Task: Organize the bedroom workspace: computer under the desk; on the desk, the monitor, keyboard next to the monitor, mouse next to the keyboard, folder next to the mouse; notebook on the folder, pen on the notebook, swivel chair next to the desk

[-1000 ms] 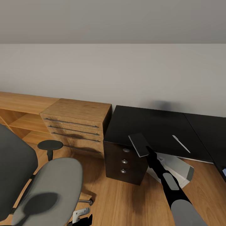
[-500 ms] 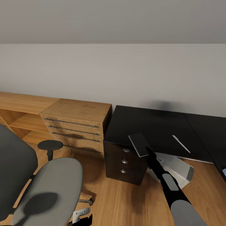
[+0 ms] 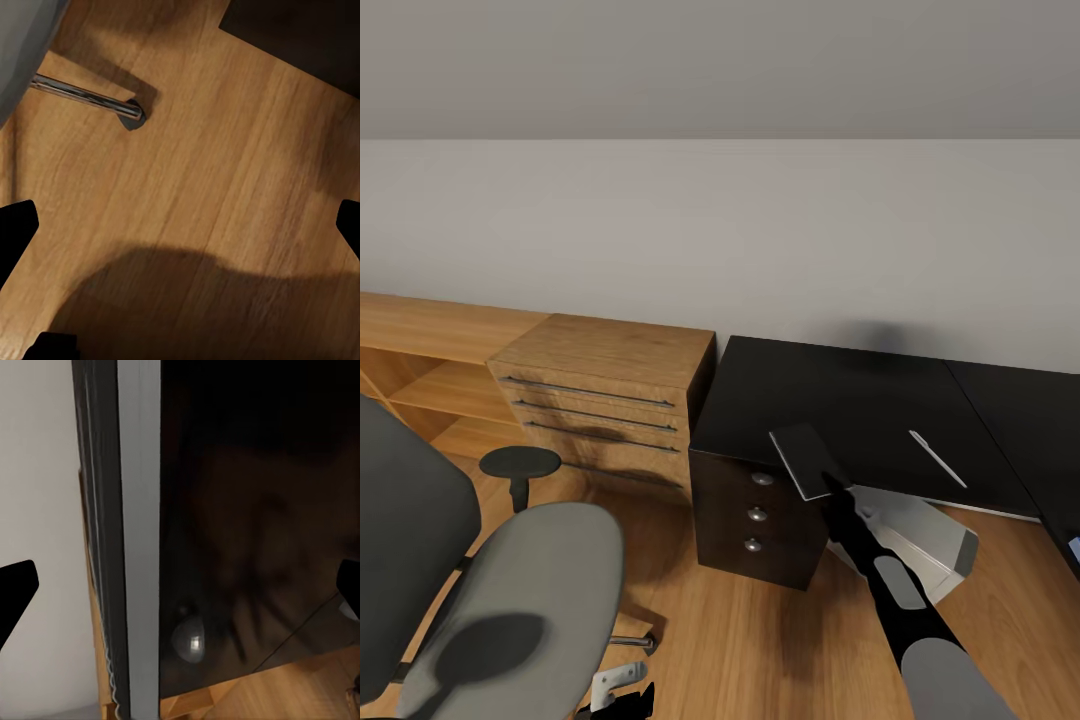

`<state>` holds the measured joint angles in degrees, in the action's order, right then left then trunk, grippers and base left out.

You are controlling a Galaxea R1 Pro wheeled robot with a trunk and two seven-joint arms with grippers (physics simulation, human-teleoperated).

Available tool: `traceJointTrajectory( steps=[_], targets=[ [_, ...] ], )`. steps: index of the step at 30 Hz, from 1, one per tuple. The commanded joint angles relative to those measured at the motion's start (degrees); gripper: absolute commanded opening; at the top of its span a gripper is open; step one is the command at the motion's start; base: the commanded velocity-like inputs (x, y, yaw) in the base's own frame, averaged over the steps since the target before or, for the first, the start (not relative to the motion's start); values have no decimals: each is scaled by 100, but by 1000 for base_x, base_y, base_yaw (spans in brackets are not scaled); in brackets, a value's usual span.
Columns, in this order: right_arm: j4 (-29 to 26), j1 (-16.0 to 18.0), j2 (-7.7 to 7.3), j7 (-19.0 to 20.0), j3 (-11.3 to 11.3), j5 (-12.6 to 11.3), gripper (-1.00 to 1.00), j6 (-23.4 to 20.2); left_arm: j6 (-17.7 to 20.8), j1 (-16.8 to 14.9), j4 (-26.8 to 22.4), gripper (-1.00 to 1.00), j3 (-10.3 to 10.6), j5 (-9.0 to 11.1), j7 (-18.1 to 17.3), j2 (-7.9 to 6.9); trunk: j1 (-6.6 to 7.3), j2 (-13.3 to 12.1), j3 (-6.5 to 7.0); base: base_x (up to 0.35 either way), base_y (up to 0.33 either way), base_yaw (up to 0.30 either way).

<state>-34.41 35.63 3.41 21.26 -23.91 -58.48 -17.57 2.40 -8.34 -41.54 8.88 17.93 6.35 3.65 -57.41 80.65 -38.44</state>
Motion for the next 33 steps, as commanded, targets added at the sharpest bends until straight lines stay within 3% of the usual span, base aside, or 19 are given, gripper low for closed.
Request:
traceJointTrajectory(
  steps=[1, 11, 12, 29, 33],
  targets=[
    [4, 5, 8, 7, -37, -38, 100, -55, 24, -1, -12, 100, 26, 53, 47, -5, 0, 3, -5, 0, 0, 0],
    [13, 3, 12, 1, -33, -33, 100, -53, 24, -1, -12, 100, 26, 53, 50, -5, 0, 3, -5, 0, 0, 0],
    [13, 4, 11, 1, -31, -33, -100, -55, 24, -1, -12, 100, 26, 53, 50, -5, 0, 3, -5, 0, 0, 0],
    [12, 4, 11, -24, -26, -30, -100, -53, 24, -1, -12, 100, 26, 53, 50, -5, 0, 3, -5, 0, 0, 0],
    [5, 5, 11, -25, -26, -32, -100, -53, 24, -1, -12, 100, 26, 53, 50, -5, 88, -158, 67, 0, 0, 0]
  ],
)
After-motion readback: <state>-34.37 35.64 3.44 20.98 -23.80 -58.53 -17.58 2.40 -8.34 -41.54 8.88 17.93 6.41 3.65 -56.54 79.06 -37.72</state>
